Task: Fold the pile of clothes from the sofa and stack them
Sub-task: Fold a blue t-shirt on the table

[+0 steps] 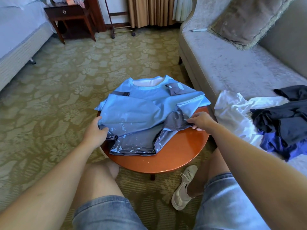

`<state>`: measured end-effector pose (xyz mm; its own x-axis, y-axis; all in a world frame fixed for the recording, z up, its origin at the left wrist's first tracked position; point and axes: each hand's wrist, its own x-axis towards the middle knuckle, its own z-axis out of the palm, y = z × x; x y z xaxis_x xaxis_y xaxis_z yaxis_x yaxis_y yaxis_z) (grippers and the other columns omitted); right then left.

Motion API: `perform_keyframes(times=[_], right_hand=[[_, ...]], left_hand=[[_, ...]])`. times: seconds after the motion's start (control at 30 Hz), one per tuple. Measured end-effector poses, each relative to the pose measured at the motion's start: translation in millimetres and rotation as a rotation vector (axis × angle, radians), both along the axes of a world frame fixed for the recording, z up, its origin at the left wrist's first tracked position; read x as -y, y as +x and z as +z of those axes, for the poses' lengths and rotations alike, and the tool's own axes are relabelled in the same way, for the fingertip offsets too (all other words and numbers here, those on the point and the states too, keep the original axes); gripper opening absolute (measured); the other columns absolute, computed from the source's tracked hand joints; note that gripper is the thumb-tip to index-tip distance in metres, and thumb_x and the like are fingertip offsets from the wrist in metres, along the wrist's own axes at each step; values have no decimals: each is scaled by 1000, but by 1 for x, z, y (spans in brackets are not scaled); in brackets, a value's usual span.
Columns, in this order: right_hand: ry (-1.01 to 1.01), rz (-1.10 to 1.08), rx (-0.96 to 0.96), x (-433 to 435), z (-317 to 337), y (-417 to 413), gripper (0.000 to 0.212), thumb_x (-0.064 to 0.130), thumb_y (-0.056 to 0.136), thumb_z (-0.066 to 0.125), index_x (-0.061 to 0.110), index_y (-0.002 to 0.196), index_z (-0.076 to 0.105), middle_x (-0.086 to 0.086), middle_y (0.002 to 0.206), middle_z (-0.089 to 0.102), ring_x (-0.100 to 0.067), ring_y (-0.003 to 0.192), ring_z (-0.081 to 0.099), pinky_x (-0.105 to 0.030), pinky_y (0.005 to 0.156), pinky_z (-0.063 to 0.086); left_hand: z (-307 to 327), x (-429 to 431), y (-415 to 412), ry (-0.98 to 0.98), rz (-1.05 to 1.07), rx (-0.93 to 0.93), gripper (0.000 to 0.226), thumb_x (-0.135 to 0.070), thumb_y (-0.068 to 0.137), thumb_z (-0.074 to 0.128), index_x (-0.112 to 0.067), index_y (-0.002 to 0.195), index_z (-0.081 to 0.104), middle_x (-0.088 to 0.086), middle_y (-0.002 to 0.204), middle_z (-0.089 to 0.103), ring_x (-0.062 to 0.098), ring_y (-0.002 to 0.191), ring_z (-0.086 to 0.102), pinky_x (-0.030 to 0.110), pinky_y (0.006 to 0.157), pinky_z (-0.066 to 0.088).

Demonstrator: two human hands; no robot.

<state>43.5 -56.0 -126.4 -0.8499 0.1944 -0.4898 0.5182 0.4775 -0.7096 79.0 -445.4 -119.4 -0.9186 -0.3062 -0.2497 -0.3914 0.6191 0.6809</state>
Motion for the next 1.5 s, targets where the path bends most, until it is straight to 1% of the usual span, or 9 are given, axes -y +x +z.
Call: perform_keyframes(times=[0.23, 0.4, 0.53, 0.7, 0.83, 1.07, 1.2, 1.37, 1.5], right_hand=[[20, -26, -169, -12, 26, 32, 7, 5, 92, 59, 0, 88, 60, -13, 65, 59, -21, 53, 57, -29, 57, 51], [260, 91, -360, -24, 40, 96, 21, 8, 89, 55, 16, 107, 48, -7, 95, 59, -29, 78, 60, -40, 76, 51], [294, 174, -431, -33, 53, 131, 18, 4, 88, 55, 21, 87, 53, -3, 85, 62, -24, 77, 57, -33, 74, 47], [59, 8, -398, -39, 58, 158, 17, 0, 87, 61, 15, 93, 67, 1, 71, 66, -3, 58, 61, -25, 69, 47], [-32, -83, -452, -34, 57, 165, 41, -11, 80, 60, 13, 113, 67, -6, 99, 69, -22, 96, 65, -35, 94, 49], [19, -165, -665, -27, 72, 166, 19, 1, 89, 60, 15, 95, 73, -2, 86, 65, 2, 72, 61, -12, 76, 47], [35, -125, -728, -25, 90, 166, 14, 6, 90, 61, 10, 94, 74, -1, 98, 68, -12, 93, 60, -18, 79, 40], [40, -102, -749, -26, 114, 167, 16, 11, 95, 55, 13, 88, 70, -1, 77, 66, -12, 71, 57, -16, 63, 42], [170, -24, -745, -33, 123, 169, 19, 15, 97, 53, 14, 83, 65, -9, 80, 63, -22, 76, 54, -26, 61, 35]], left_hand=[[12, -13, 16, -64, -15, -9, 50, -21, 96, 58, -19, 143, 39, 10, 145, 43, 34, 116, 54, 45, 94, 47], [29, -44, 34, 184, 33, -125, 35, -13, 93, 62, -19, 125, 49, 8, 102, 56, 21, 67, 56, 31, 62, 49], [41, -62, 44, 439, 162, -213, 26, -10, 89, 67, -16, 113, 56, 9, 86, 62, 11, 52, 47, 20, 50, 43], [52, -62, 58, 502, 191, -239, 19, -5, 90, 64, -8, 109, 66, 2, 82, 62, 9, 66, 54, 18, 61, 46], [60, -51, 67, 608, 192, -199, 43, 14, 86, 57, -6, 125, 60, 3, 96, 64, 11, 89, 62, 21, 76, 48], [78, -32, 84, 426, 148, -306, 27, -5, 96, 55, 0, 122, 61, 8, 92, 69, 14, 83, 65, 23, 74, 49], [93, -29, 94, 250, 187, -458, 26, -17, 95, 60, -5, 117, 67, 2, 116, 63, 18, 107, 58, 29, 94, 43], [112, -20, 112, 166, 115, -504, 31, -21, 95, 56, -26, 66, 64, -13, 64, 66, 20, 75, 56, 38, 79, 48], [120, -8, 132, 29, 85, -533, 25, -32, 87, 56, -14, 72, 66, 9, 68, 64, 22, 68, 52, 36, 67, 43]])
